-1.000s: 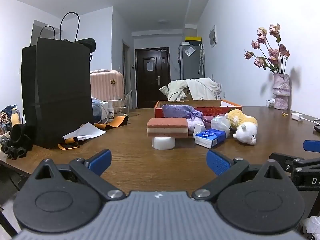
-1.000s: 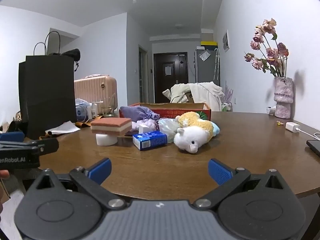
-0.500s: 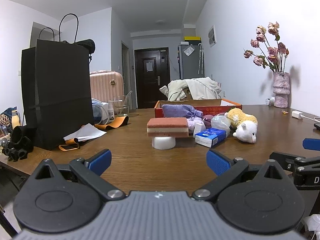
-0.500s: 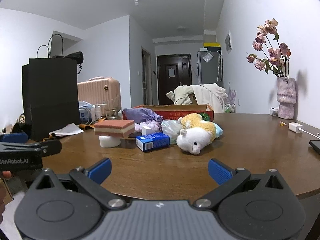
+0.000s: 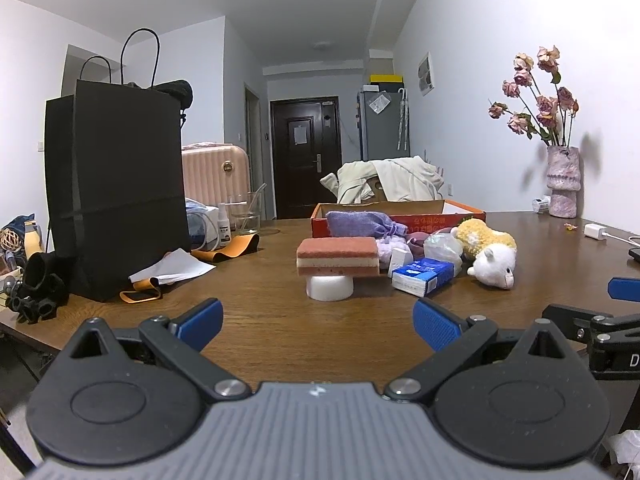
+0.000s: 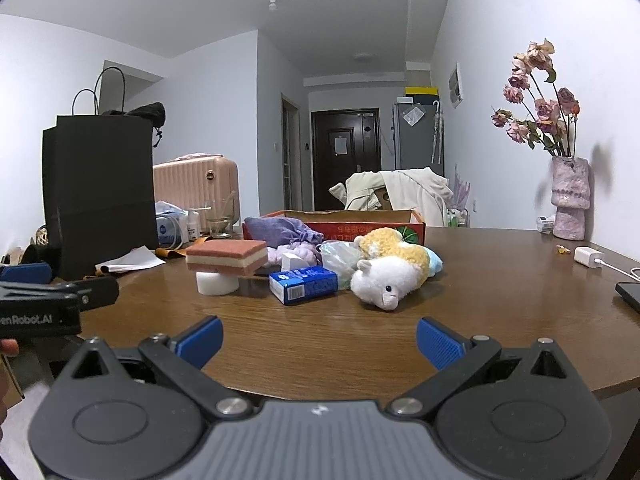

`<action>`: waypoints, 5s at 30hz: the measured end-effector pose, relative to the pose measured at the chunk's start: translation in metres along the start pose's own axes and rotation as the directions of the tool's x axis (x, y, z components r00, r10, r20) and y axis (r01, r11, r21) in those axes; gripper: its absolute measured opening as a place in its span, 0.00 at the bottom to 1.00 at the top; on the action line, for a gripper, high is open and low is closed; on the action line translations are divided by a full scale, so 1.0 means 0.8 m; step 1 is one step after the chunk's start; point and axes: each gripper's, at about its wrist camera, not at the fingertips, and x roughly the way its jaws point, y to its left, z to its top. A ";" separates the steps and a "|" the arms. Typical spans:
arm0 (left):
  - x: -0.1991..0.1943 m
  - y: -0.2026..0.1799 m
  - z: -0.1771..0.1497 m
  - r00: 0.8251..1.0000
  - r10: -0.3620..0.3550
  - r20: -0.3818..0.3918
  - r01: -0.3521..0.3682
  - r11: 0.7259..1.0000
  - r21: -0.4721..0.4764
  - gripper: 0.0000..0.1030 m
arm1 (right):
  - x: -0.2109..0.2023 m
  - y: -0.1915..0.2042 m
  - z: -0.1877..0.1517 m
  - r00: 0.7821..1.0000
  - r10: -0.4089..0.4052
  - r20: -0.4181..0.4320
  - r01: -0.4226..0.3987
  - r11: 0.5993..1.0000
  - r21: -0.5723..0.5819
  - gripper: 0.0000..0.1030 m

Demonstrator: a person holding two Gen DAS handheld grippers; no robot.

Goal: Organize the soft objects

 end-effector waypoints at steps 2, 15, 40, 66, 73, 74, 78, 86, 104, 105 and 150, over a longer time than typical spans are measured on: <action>0.000 0.000 0.000 1.000 -0.002 -0.001 0.002 1.000 0.000 1.00 | -0.001 0.000 0.000 1.000 0.003 -0.002 -0.003 1.000 0.000 1.00; -0.002 -0.003 0.000 1.000 -0.006 0.008 0.006 1.000 0.006 1.00 | -0.004 -0.001 -0.001 1.000 -0.011 0.010 0.011 1.000 0.002 1.00; -0.004 -0.006 0.000 1.000 -0.004 0.010 0.004 1.000 0.008 1.00 | -0.007 -0.002 -0.003 1.000 -0.021 0.012 0.021 1.000 -0.001 1.00; 0.032 -0.004 0.014 0.998 -0.003 -0.057 0.003 1.000 -0.007 1.00 | 0.021 -0.024 0.015 0.999 -0.029 0.046 0.028 0.999 0.029 1.00; 0.072 -0.030 0.021 0.999 0.030 -0.034 -0.027 0.996 0.086 1.00 | 0.067 -0.049 0.037 1.000 -0.012 0.006 0.012 1.000 0.006 1.00; 0.079 -0.036 0.023 0.999 0.021 -0.030 -0.018 0.994 0.104 1.00 | 0.076 -0.052 0.040 1.000 0.006 -0.012 -0.005 1.000 0.008 1.00; 0.108 -0.051 0.038 1.000 -0.006 -0.018 0.008 0.992 0.123 1.00 | 0.133 -0.073 0.056 0.991 0.046 -0.126 -0.032 0.993 0.111 1.00; 0.159 -0.062 0.082 0.996 -0.057 -0.072 0.063 0.995 0.080 1.00 | 0.256 -0.098 0.087 0.955 -0.119 -0.270 0.166 0.973 0.161 0.97; 0.227 -0.160 0.072 0.853 -0.471 -0.226 0.482 0.876 -0.007 0.88 | 0.175 -0.144 0.063 0.917 0.055 -0.394 -0.070 0.997 -0.024 0.58; 0.231 -0.164 0.071 0.842 -0.483 -0.239 0.493 0.870 -0.020 0.83 | 0.175 -0.148 0.062 0.920 0.052 -0.388 -0.063 0.998 -0.014 0.52; 0.499 -0.010 0.237 0.965 -0.108 -0.240 0.102 0.994 -0.039 0.94 | 0.626 -0.143 0.231 0.865 -0.156 -0.476 0.062 0.976 -0.207 0.61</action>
